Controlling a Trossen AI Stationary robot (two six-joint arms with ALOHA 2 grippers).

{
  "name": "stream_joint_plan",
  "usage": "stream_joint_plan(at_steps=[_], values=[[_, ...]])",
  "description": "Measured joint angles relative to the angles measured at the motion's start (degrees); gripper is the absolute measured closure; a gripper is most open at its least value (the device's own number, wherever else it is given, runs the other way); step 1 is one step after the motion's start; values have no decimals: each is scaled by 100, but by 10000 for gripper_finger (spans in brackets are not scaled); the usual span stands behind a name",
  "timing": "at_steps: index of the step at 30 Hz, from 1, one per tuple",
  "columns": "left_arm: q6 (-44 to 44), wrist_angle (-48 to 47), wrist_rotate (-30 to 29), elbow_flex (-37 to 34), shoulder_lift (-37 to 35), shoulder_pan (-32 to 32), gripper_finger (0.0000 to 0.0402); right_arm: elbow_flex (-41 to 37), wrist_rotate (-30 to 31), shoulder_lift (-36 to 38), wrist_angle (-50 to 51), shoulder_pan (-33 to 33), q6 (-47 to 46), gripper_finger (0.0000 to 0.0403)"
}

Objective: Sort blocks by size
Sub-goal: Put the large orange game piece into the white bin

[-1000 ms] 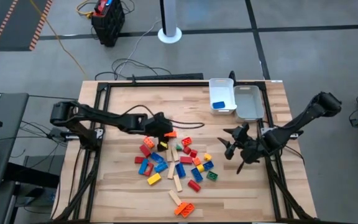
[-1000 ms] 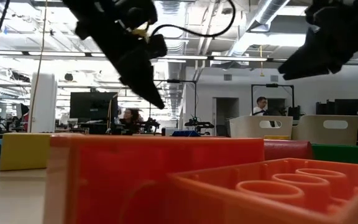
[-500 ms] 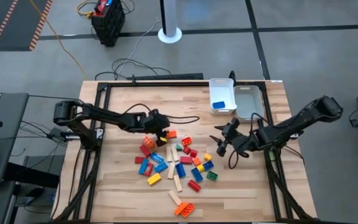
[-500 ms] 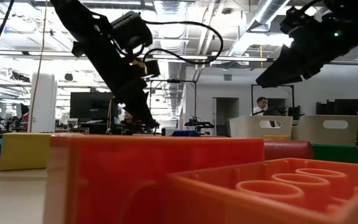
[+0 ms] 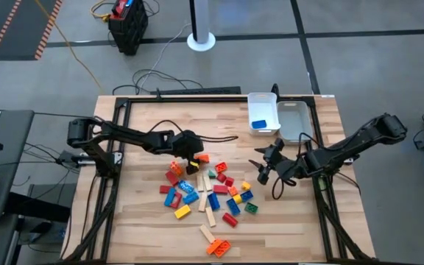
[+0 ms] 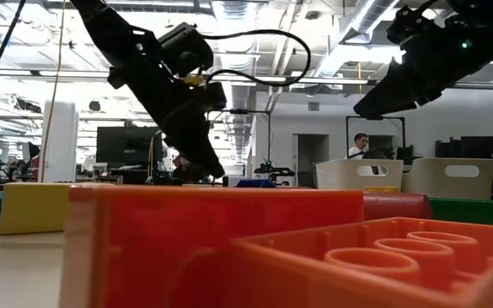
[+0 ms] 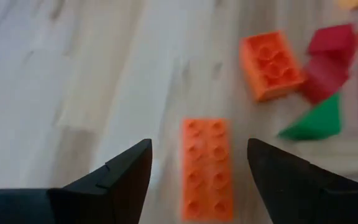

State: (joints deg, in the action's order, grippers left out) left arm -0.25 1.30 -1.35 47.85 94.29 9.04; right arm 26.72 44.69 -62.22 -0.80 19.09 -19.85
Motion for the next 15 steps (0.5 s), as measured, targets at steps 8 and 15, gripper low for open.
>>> stream_joint_plan(at_steps=[8,15], values=[[-46,-30,15,15,600,0,140,2,17,7,-11,10,-1,144],[107,2,-385,13,580,-11,166,2,22,8,22,39,-1,144]])
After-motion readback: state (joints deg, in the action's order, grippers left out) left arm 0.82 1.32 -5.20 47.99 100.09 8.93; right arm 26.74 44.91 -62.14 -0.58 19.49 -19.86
